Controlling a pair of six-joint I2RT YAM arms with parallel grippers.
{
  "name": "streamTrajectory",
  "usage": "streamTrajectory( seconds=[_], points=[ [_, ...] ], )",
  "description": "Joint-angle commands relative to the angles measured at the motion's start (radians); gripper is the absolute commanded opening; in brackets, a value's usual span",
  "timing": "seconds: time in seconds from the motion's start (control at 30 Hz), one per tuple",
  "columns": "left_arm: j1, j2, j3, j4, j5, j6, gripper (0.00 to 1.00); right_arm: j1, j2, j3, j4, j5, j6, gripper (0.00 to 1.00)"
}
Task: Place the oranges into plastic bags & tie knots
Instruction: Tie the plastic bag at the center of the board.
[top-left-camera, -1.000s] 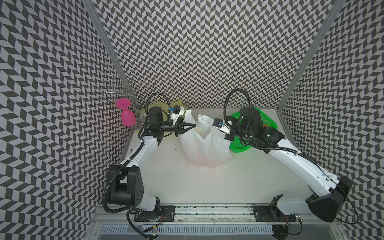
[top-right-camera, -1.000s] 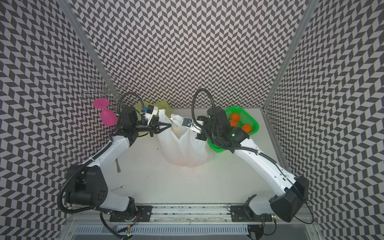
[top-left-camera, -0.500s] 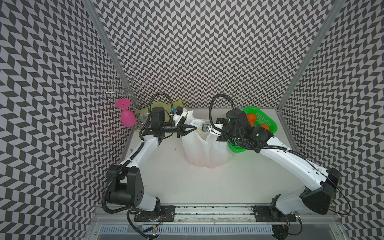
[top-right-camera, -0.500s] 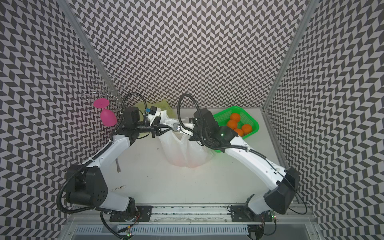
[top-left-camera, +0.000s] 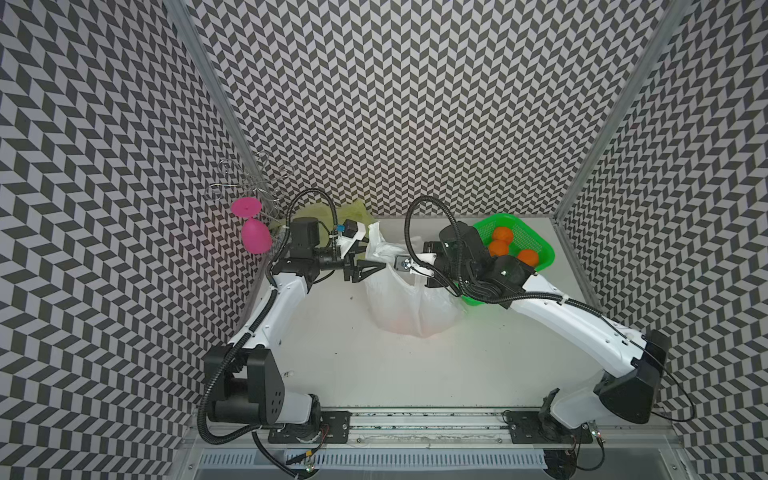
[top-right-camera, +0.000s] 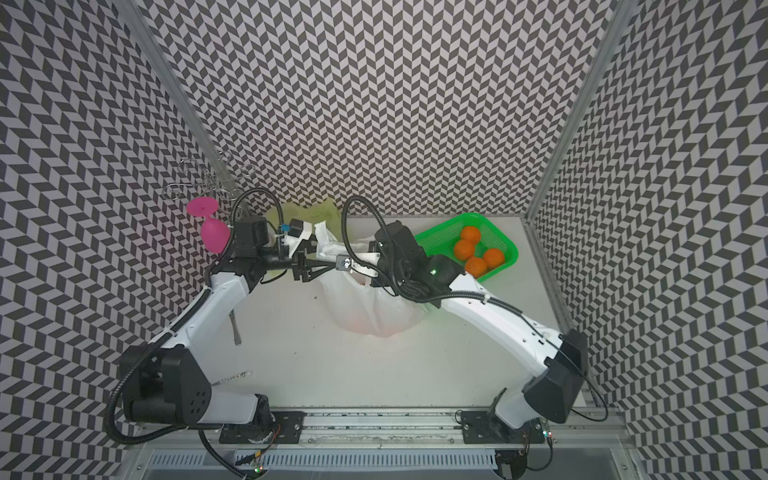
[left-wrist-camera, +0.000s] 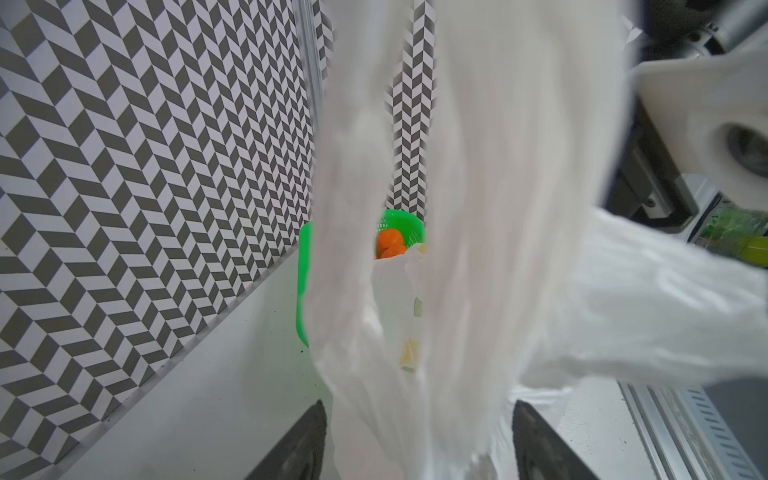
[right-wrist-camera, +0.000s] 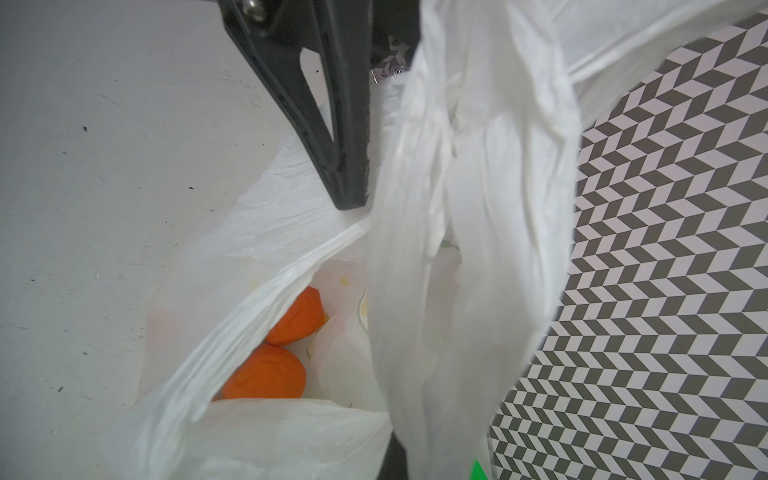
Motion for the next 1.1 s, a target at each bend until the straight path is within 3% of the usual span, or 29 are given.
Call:
streamTrajectory(
  seconds=[0.0, 0.23, 0.57, 0.73, 0.97, 1.07],
  points=[
    [0.004, -0.035, 0.017, -0.067, 0.003, 0.094, 0.76, 0.015, 0.018, 0.031, 0.005, 0.02, -0.023, 0.0],
    [0.002, -0.048, -0.019, 0.04, -0.008, -0.011, 0.82, 0.029, 0.025, 0.037, -0.017, 0.023, -0.044, 0.0],
    [-0.022, -0.092, -0.059, 0.108, 0.011, -0.042, 0.9, 0.032, 0.037, 0.043, -0.012, 0.044, -0.039, 0.0],
    [-0.038, -0.099, -0.069, 0.185, 0.024, -0.117, 0.92, 0.033, 0.041, 0.043, -0.013, 0.047, -0.04, 0.0],
    [-0.042, -0.082, -0.075, 0.251, 0.045, -0.23, 0.88, 0.034, 0.043, 0.016, -0.004, 0.071, -0.046, 0.0],
    [-0.043, -0.073, -0.074, 0.259, 0.049, -0.249, 0.78, 0.033, 0.046, 0.016, -0.003, 0.077, -0.048, 0.0]
  ],
)
